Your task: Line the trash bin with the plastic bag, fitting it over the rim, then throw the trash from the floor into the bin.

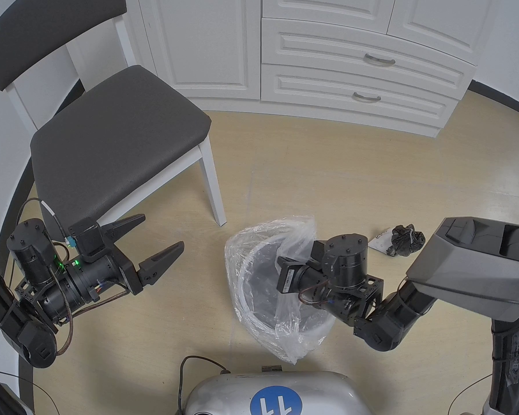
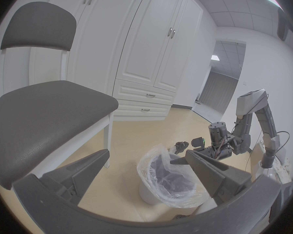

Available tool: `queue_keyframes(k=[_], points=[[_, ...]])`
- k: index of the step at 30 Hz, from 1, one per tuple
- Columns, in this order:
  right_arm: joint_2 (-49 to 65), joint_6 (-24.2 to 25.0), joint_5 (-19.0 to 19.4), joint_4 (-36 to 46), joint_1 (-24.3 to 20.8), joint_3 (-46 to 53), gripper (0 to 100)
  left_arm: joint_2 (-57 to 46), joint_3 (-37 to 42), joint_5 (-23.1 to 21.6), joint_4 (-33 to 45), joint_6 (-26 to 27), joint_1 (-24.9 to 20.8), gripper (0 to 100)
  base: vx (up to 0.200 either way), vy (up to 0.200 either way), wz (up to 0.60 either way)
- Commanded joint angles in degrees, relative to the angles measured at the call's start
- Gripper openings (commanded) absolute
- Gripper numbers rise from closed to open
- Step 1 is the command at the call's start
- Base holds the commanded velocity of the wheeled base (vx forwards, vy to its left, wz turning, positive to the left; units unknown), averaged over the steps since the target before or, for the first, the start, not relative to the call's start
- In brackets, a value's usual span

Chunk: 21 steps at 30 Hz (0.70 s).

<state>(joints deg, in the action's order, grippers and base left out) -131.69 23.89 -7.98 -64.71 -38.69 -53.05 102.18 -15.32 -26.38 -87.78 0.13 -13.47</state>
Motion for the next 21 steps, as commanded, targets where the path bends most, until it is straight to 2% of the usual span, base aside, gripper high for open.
queue_keyframes(k=[1, 4, 7, 9, 15, 21], points=[[-4.4, 6.2, -1.9, -3.8, -4.1, -4.5, 0, -0.5, -0.2, -0.2, 0.0, 0.0, 0.6, 100, 0.0, 0.0, 0.0], [-6.1, 8.5, -2.9, -5.3, -4.7, -6.0, 0, -0.5, -0.1, -0.2, 0.0, 0.0, 0.6, 100, 0.0, 0.0, 0.0], [-8.3, 14.3, -3.3, -9.1, -4.8, -9.1, 0, -0.6, 0.3, -0.3, 0.0, 0.3, 0.3, 100, 0.0, 0.0, 0.0], [-8.4, 16.0, -3.3, -9.6, -4.6, -9.3, 0, -0.5, 0.1, -0.3, 0.0, 0.2, 0.3, 100, 0.0, 0.0, 0.0], [-11.1, 17.3, -2.8, -9.7, -3.4, -10.5, 0, -0.4, 0.2, -0.3, 0.0, 0.2, 0.3, 100, 0.0, 0.0, 0.0], [-13.9, 17.5, -2.0, -9.7, 1.2, -11.0, 0, -0.6, 0.5, -0.3, 0.0, 0.3, 0.1, 100, 0.0, 0.0, 0.0]])
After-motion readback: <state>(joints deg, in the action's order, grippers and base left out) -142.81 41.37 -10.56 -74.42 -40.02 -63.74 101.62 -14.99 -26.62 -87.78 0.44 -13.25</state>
